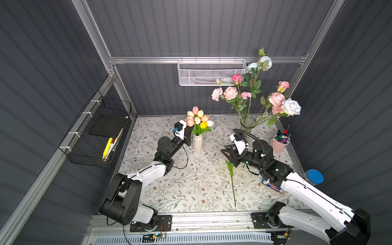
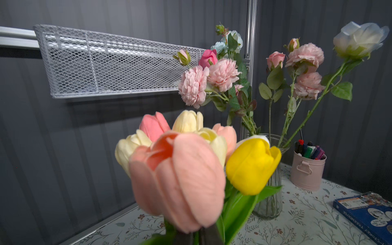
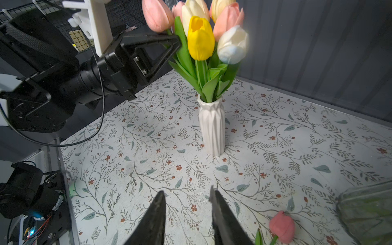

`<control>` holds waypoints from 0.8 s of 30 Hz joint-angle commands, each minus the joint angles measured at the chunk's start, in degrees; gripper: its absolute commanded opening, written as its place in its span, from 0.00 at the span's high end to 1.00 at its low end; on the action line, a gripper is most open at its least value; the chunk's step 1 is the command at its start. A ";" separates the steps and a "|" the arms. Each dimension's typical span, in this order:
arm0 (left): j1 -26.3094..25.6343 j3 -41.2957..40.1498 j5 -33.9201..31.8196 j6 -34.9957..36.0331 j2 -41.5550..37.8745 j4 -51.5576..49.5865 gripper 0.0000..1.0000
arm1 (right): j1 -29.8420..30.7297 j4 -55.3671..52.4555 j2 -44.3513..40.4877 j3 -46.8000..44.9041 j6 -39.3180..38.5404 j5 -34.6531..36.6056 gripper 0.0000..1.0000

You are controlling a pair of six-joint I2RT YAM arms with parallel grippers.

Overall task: Pick out pink flowers from the vase
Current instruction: Pick up the flower from the vase.

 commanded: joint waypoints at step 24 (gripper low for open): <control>0.30 25.69 -0.14 6.63 -18.22 -36.43 1.00 | -0.05 -2.16 -3.55 -0.29 -1.62 0.02 0.61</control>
